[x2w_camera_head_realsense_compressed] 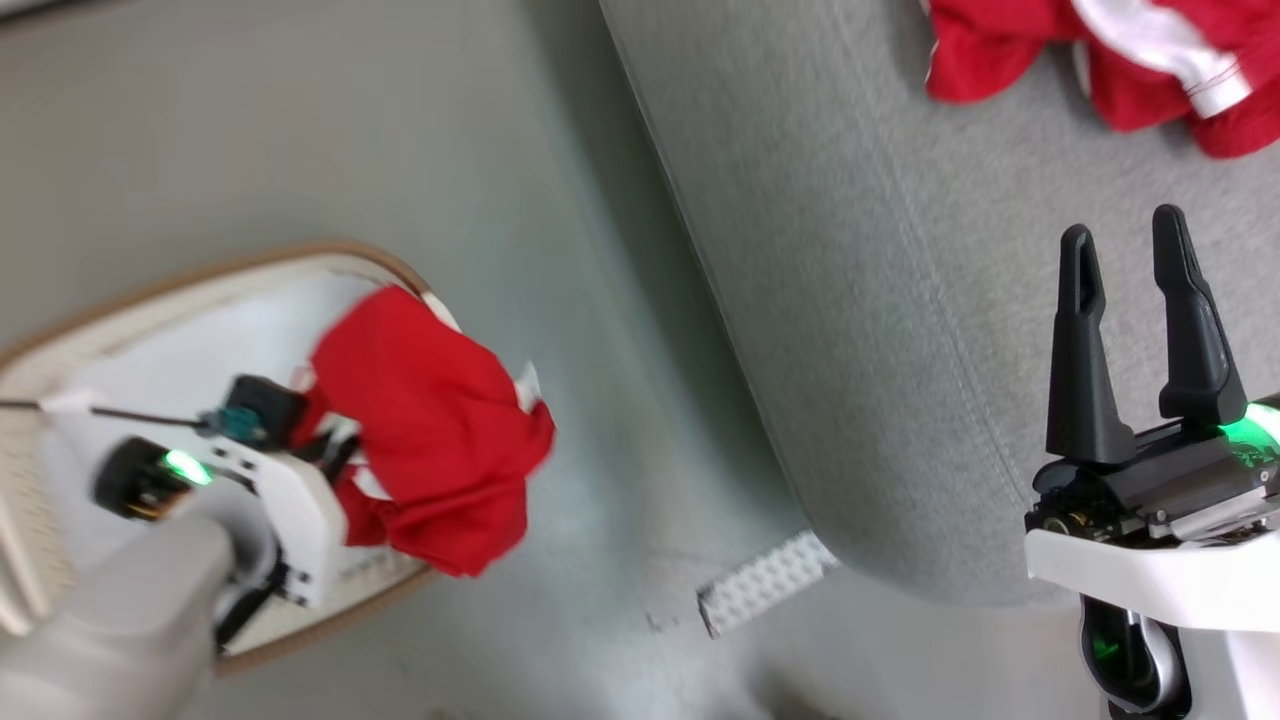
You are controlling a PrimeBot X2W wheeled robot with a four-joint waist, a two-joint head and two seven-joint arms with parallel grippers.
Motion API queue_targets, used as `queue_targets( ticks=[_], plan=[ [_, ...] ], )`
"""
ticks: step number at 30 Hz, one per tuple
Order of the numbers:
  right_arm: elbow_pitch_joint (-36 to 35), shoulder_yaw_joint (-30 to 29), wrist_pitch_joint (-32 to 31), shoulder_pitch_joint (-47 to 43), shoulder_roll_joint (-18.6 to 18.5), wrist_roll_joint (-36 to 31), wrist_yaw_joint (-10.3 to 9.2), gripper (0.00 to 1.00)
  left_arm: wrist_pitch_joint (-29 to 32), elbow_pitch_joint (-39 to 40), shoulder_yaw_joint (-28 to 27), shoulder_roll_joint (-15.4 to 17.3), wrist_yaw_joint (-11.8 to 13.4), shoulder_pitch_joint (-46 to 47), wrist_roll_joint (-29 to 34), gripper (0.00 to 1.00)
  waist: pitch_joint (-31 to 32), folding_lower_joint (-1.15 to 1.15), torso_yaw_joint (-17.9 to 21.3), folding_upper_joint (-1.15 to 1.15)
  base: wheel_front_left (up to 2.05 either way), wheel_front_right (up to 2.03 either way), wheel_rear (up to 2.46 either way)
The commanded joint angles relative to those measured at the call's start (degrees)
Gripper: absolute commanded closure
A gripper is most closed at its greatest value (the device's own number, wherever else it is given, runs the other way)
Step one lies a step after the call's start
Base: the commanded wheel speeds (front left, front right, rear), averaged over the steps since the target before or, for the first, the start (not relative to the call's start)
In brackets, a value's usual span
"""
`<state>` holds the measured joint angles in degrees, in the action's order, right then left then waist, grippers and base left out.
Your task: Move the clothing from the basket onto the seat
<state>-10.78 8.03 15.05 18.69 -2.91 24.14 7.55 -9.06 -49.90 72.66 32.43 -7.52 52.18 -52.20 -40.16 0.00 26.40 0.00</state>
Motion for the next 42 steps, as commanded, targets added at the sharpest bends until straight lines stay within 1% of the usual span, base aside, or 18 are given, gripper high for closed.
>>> queue_targets(
  ticks=[1, 6, 11, 15, 17, 21, 26, 33, 37, 42],
  plan=[
    [0.7, -0.3, 0.2, -0.1, 0.0, -0.7, -0.13, 0.0, -1.0, 0.3, 0.1, -0.6, 0.1, -1.0, -1.4, 1.0, 4.6, 0.0, -2.3, 0.0, 0.0, 0.0, 0.0],
    [3.7, -0.8, 0.2, -0.5, 0.0, -2.9, -0.14, 0.0, -4.0, 1.1, 0.2, -3.9, 0.1, -3.0, -3.1, 1.0, 11.9, 0.0, -5.2, 0.0, 0.0, 0.0, 0.0],
    [6.7, -1.8, 0.2, -1.4, 0.0, -5.0, -0.13, 0.0, -5.7, 1.6, 0.0, -6.7, 0.1, -4.5, -4.7, 1.0, 18.5, 0.0, -8.1, 0.0, 0.0, 0.0, 0.0],
    [8.9, -2.7, 0.1, -2.5, 0.0, -6.1, -0.13, 0.0, -6.1, 3.0, -1.1, -8.6, 0.1, -5.9, -5.0, 1.0, 23.6, 0.0, -10.2, 0.0, 0.0, 0.0, 0.0],
    [9.9, -3.2, 0.1, -3.0, 0.0, -6.3, -0.14, 0.0, -6.1, 4.4, -2.6, -9.3, 0.1, -6.7, -5.1, 1.0, 25.7, 0.0, -11.2, 0.0, 0.0, 0.0, 0.0],
    [11.7, -3.6, 0.1, -4.0, 0.0, -6.9, -0.13, 0.0, -6.1, 7.0, -5.4, -9.6, 0.1, -8.5, -3.3, 1.0, 29.7, 0.0, -12.8, 0.0, 0.0, 0.0, 0.0],
    [13.4, -3.7, 0.1, -5.8, 0.0, -6.3, -0.13, 0.0, -6.1, 9.9, -10.5, -10.4, 0.1, -10.8, -2.0, 1.0, 34.0, 0.0, -14.9, 0.0, 0.0, 0.0, 0.0],
    [15.9, -2.5, 0.1, -8.7, 0.0, -5.6, -0.14, 0.0, -6.1, 15.0, -17.3, -11.1, 1.7, -13.7, 0.8, 1.0, 38.4, 0.0, -17.9, 0.0, 0.0, 0.0, 0.0],
    [17.1, -1.5, 0.1, -9.7, 0.0, -5.3, -0.13, 0.0, -6.1, 18.6, -19.7, -10.9, 2.6, -14.6, 2.7, 1.0, 39.8, 0.0, -19.4, 0.0, 0.0, 0.0, 0.0],
    [18.0, -0.2, 0.1, -10.6, 0.0, -5.0, -0.13, 0.0, -6.1, 22.8, -21.0, -10.3, 3.6, -14.8, 3.7, 1.0, 40.9, 0.0, -20.9, 0.0, 0.0, 0.0, 0.0]
  ],
)
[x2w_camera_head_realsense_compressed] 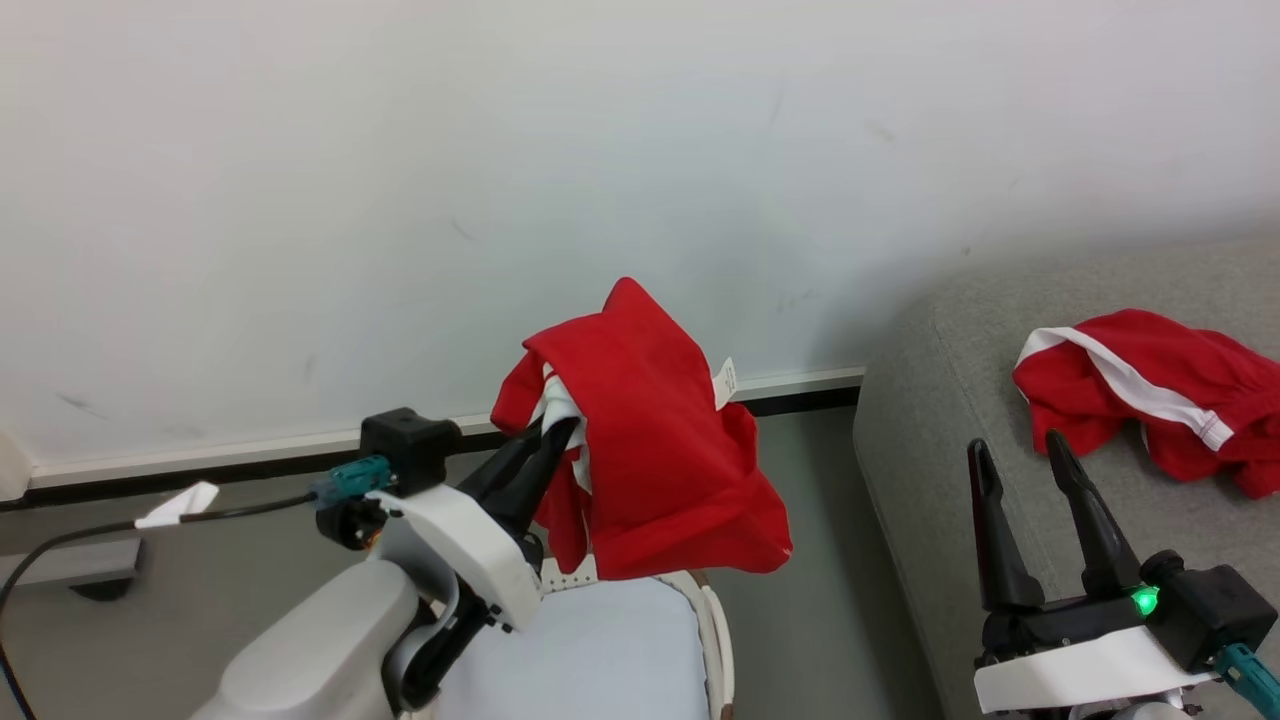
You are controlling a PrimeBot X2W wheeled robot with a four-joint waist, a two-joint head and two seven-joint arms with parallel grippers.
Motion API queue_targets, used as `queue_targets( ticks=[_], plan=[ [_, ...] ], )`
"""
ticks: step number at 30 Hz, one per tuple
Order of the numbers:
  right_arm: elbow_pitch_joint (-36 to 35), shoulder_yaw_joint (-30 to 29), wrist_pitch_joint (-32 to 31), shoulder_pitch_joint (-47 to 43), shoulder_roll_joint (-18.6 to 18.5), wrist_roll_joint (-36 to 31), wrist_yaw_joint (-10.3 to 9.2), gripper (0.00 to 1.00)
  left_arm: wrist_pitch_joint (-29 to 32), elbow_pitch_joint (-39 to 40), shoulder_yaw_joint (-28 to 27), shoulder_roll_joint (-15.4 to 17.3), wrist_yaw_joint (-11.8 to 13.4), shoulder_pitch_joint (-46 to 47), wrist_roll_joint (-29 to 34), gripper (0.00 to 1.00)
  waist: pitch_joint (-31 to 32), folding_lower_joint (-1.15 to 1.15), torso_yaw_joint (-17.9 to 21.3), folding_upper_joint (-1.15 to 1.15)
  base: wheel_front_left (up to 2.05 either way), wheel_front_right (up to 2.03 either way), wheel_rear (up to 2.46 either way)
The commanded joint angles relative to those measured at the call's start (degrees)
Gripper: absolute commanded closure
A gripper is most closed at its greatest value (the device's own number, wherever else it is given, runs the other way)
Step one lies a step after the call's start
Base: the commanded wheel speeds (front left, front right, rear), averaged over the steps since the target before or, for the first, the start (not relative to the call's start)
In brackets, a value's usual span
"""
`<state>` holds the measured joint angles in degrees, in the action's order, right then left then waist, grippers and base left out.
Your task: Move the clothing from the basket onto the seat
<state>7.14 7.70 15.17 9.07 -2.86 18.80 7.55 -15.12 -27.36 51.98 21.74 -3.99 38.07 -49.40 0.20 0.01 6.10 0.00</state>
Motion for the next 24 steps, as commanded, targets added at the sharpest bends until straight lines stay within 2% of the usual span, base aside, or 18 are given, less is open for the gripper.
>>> queue_targets(
  ticks=[1, 7, 15, 20, 24],
  plan=[
    [0.3, 0.3, 0.0, -1.2, -0.1, 0.4, -0.13, 0.0, 0.0, 1.2, -0.4, 0.5, 0.4, -0.5, 1.1, 1.0, 0.7, -0.01, -0.9, 0.0, 0.0, 0.0, 0.0],
    [1.1, 1.6, 0.0, -2.0, -0.1, 0.4, -0.13, 0.0, 1.0, 6.3, -1.1, 1.9, 2.4, 0.0, 0.5, 1.0, 1.4, -0.01, -1.8, 0.0, 0.0, 0.0, 0.0],
    [2.0, 4.3, 0.0, -1.4, -0.5, -0.8, -0.13, 0.0, 1.7, 9.7, -1.3, 3.0, 3.8, -1.2, -0.3, 1.0, 1.1, -0.01, -2.1, 0.0, 0.0, 0.0, 0.0],
    [2.8, 7.3, 0.0, -0.3, -2.4, -2.8, -0.13, 0.0, 1.9, 10.5, -1.2, 3.3, 4.1, -2.0, -0.5, 1.0, 0.9, -0.01, -2.3, 0.0, 0.0, 0.0, 0.0],
    [4.1, 12.2, 0.0, 0.9, -4.8, -5.3, -0.14, 0.0, 2.1, 10.8, -0.8, 2.8, 4.2, -2.1, -0.6, 1.0, 1.0, -0.01, -2.8, 0.0, 0.0, 0.0, 0.0]
  ],
)
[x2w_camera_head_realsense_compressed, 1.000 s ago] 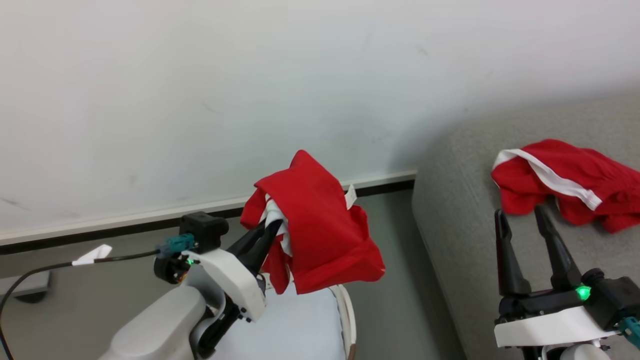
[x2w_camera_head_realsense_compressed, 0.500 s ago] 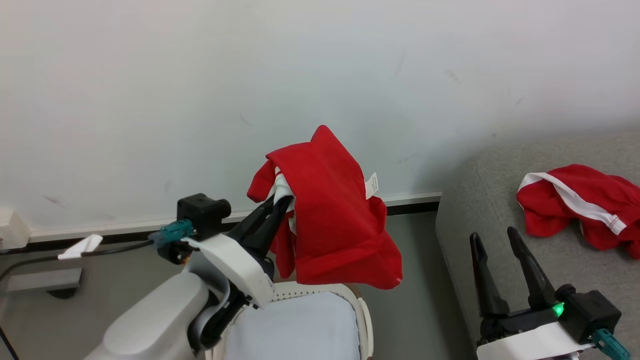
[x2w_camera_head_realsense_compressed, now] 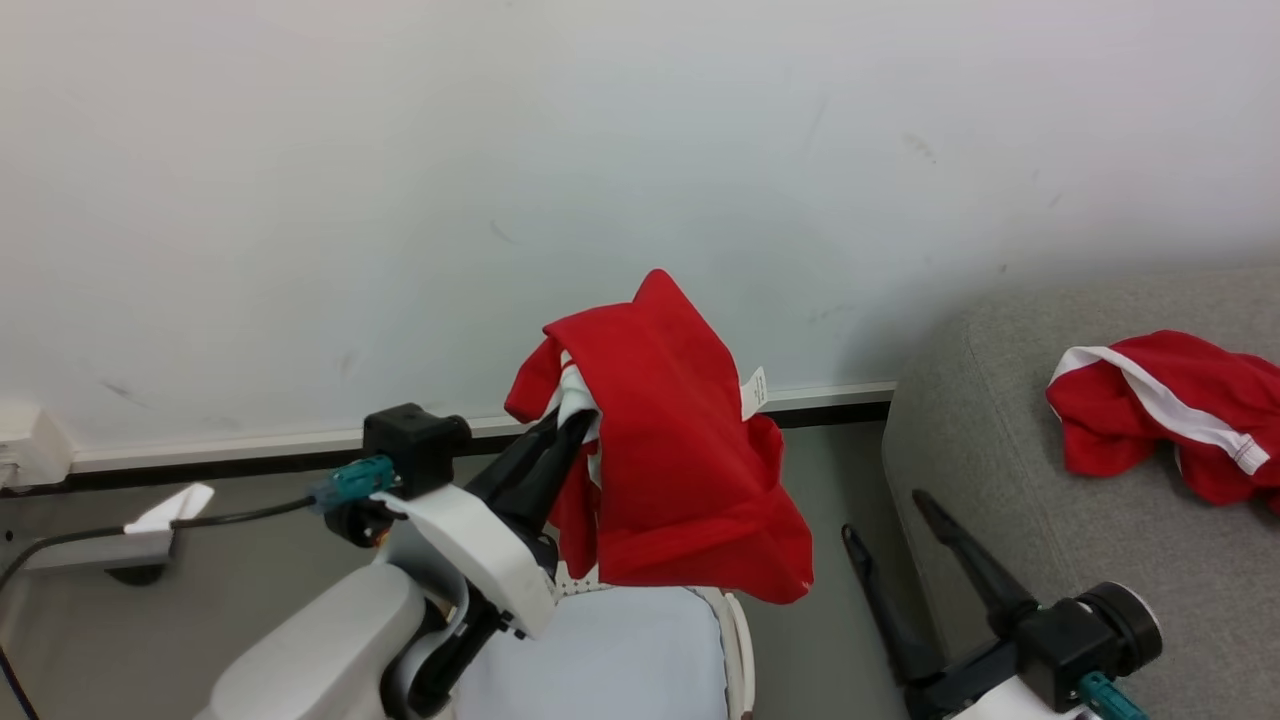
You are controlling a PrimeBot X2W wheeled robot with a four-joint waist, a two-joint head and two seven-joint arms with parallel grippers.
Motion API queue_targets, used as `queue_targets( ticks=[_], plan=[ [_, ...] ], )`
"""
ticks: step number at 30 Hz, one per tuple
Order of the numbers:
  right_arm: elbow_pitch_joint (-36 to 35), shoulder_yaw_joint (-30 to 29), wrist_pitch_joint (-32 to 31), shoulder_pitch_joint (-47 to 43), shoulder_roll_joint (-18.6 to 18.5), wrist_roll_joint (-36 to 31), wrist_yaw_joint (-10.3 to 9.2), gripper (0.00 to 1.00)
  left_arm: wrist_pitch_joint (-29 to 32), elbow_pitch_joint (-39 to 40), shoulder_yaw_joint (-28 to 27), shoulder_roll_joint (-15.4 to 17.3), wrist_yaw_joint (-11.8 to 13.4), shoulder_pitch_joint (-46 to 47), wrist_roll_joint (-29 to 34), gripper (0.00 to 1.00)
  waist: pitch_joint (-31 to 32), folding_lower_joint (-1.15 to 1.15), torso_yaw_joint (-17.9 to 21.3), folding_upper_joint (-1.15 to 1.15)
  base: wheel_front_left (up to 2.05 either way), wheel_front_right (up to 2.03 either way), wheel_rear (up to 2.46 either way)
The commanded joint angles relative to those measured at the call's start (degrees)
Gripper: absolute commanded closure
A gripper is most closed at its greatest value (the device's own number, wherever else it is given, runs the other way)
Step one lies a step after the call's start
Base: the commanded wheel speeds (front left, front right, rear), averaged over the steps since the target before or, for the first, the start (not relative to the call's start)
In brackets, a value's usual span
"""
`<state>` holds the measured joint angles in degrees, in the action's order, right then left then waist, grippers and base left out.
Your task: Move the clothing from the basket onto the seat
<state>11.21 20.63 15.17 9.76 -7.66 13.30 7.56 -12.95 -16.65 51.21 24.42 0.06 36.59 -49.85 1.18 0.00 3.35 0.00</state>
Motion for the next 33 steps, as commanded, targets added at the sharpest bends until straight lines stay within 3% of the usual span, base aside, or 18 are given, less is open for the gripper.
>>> queue_targets(
  ticks=[1, 9, 18, 27, 33],
  plan=[
    [0.5, 0.9, 0.0, 0.7, -0.6, -0.4, -0.14, 0.0, 0.0, 0.1, 0.1, -0.1, 0.1, -0.7, -0.2, 1.0, 0.1, 0.0, -0.2, 0.0, 0.0, 0.0, 0.0],
    [7.9, 9.4, 0.0, 5.6, -2.6, -3.5, -0.14, 0.0, 0.5, 1.0, 1.1, -1.4, -0.2, -0.8, -0.4, 1.0, 0.3, 0.0, -2.4, 0.0, 0.0, 0.0, 0.0],
    [13.8, 11.3, 0.0, 11.3, -1.4, -5.4, -0.15, 0.0, 1.2, 2.0, 3.0, -2.7, -0.8, -1.3, 0.0, 1.0, 0.4, 0.0, -6.0, 0.0, 0.0, 0.0, 0.0],
    [18.6, 13.0, 0.0, 13.7, 0.0, -1.7, -0.14, 0.0, 2.3, 3.1, 5.7, -4.6, -1.4, -1.3, 1.1, 1.0, 0.9, 0.0, -10.4, 0.0, 0.0, 0.0, 0.0],
    [25.3, 18.7, 0.0, 15.0, 0.9, 3.0, -0.15, 0.0, 3.1, 3.3, 6.9, -5.0, -1.6, -1.5, 1.4, 1.0, 1.3, 0.0, -13.2, 0.0, 0.0, 0.0, 0.0]
  ],
)
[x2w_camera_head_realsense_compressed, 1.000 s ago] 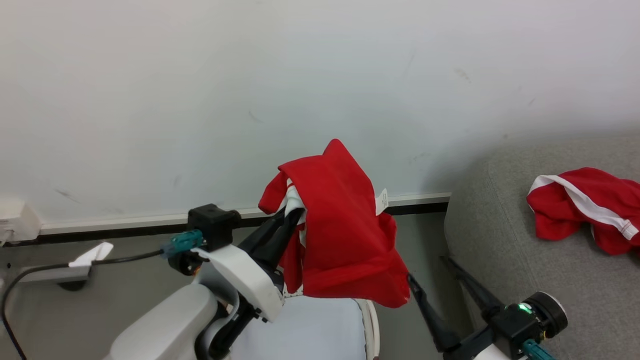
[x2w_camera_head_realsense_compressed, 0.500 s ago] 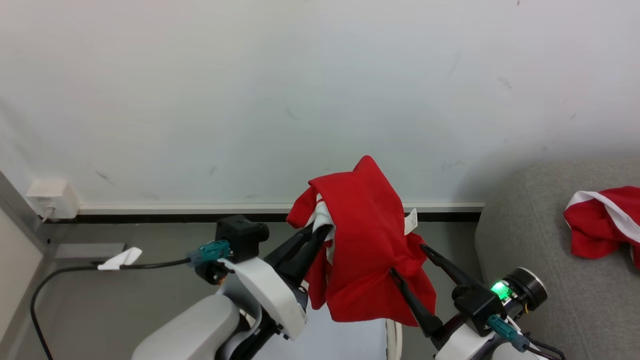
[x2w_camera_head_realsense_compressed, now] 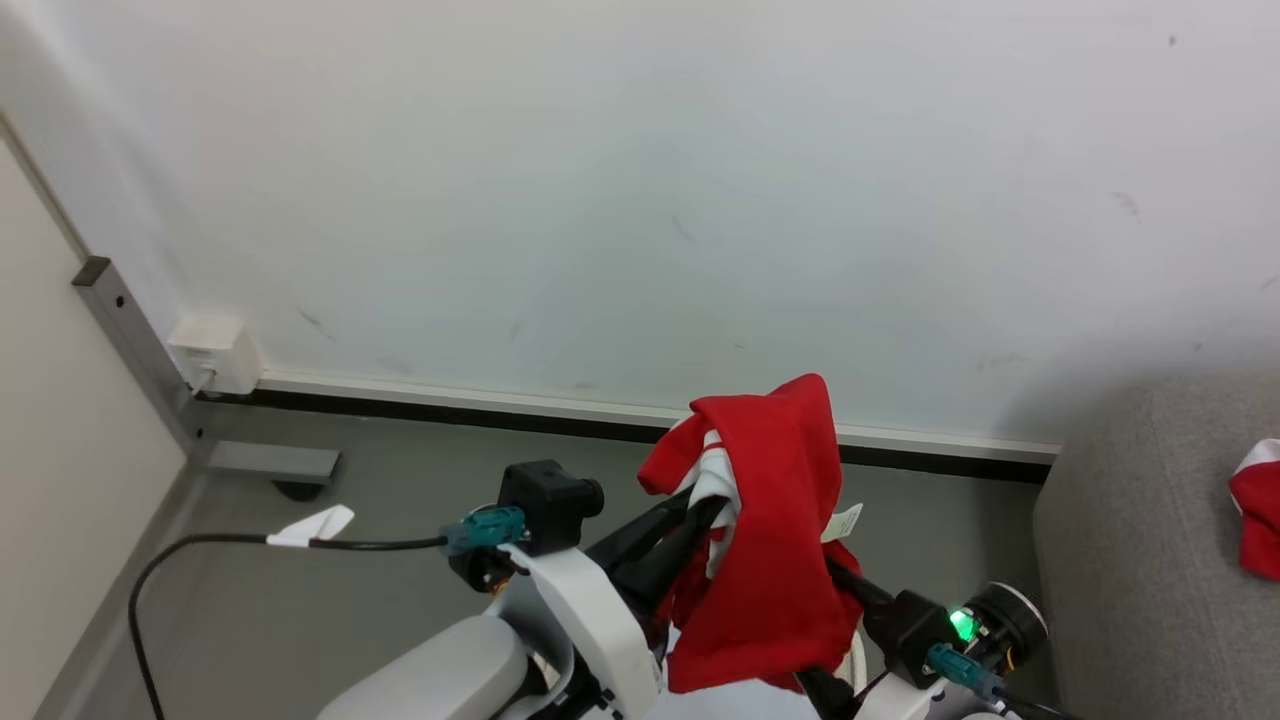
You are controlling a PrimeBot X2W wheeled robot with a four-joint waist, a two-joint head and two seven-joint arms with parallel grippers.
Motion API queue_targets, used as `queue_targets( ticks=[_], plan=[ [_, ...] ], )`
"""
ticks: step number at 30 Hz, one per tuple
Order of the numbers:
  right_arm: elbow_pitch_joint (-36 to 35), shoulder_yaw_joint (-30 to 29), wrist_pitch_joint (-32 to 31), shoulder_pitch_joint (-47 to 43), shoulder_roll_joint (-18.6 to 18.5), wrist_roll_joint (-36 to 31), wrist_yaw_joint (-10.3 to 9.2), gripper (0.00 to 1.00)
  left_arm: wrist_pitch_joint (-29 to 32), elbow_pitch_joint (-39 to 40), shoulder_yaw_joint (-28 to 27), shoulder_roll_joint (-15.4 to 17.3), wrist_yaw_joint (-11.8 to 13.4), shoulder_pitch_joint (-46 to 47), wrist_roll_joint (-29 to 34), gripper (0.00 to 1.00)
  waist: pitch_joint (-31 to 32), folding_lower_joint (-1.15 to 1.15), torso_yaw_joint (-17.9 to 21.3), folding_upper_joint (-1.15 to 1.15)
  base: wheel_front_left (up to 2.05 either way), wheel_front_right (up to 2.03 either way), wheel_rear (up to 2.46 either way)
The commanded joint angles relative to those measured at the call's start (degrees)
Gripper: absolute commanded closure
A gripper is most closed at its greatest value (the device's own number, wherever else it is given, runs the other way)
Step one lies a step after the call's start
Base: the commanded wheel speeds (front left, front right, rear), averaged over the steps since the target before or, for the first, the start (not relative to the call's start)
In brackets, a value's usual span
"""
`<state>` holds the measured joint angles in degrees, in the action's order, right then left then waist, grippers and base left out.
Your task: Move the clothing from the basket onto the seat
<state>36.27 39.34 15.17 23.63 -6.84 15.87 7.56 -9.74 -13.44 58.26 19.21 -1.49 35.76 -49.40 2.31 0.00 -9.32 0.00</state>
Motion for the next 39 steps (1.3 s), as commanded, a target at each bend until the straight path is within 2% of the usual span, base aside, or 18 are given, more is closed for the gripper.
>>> queue_targets(
  ticks=[1, 6, 12, 13, 15, 24, 31, 32, 33, 34, 39],
  plan=[
    [1.4, 1.1, 0.0, 1.5, -0.2, 1.2, -0.15, 0.0, -0.1, 0.1, -0.1, 0.2, -0.1, -0.6, 1.0, 1.0, 0.2, 0.0, -0.8, 0.0, 0.0, 0.0, 0.0],
    [3.9, 2.7, 0.0, 3.3, -1.0, 4.2, -0.15, 0.0, 0.1, 0.4, 0.4, 0.0, -0.2, -0.7, 0.8, 1.0, 0.1, 0.0, -2.0, 0.0, 0.0, 0.0, 0.0],
    [2.6, 1.5, 0.0, 4.9, 0.4, 5.5, -0.15, 0.0, 0.4, 0.8, 0.8, 0.1, -0.2, -0.8, 0.9, 1.0, 0.0, 0.0, -2.9, 0.0, 0.0, 0.0, 0.0],
    [2.5, 1.2, 0.0, 4.7, 0.6, 5.5, -0.15, 0.09, 0.4, 0.8, 0.8, 0.2, -0.2, -0.8, 0.9, 1.0, 0.0, 0.0, -3.0, 0.0, 0.0, 0.0, 0.0],
    [2.0, 0.7, 0.0, 4.5, 0.9, 5.5, -0.15, 1.0, 0.4, 0.6, 0.9, 0.3, -0.2, -0.9, 0.8, 1.0, -0.1, 0.0, -3.2, 0.0, 0.0, 0.0, 0.0],
    [0.6, -1.2, 0.0, 3.0, 1.2, 6.9, -0.15, 1.0, -0.2, -0.1, 0.6, 0.8, 0.2, -1.1, 0.3, 1.0, -0.3, 0.0, -2.9, 0.0, 0.0, 0.0, 0.0],
    [-5.6, -8.0, 0.0, -0.5, 2.1, 11.1, -0.15, 1.0, -0.6, -0.8, 0.9, 0.7, 0.6, -1.7, 0.3, 1.0, -0.7, 0.0, -1.0, 0.0, 0.0, 0.0, 0.0],
    [-6.7, -8.8, 0.0, -1.0, 2.3, 11.5, -0.14, 1.0, -0.8, -0.9, 0.9, 0.7, 0.7, -1.9, 0.3, 0.89, -0.8, 0.0, -0.6, 0.0, 0.0, 0.0, 0.0],
    [-7.5, -9.7, 0.0, -1.6, 2.3, 11.8, -0.14, 1.0, -0.9, -1.0, 1.0, 0.7, 0.8, -2.0, 0.4, 0.53, -0.9, 0.0, -0.3, 0.0, 0.0, 0.0, 0.0],
    [-8.3, -10.5, 0.0, -2.1, 2.3, 12.0, -0.14, 1.0, -0.8, -1.1, 1.3, 0.6, 0.6, -2.2, 0.5, 0.0, -1.0, 0.0, 0.2, 0.0, 0.0, 0.0, 0.0],
    [-11.1, -13.0, 0.0, -3.8, 1.9, 12.1, -0.14, 1.0, -1.1, -0.7, 1.7, 0.7, 0.7, -2.7, 0.7, 0.0, -1.4, 0.0, 2.6, 0.0, 0.0, 0.0, 0.0]
  ],
)
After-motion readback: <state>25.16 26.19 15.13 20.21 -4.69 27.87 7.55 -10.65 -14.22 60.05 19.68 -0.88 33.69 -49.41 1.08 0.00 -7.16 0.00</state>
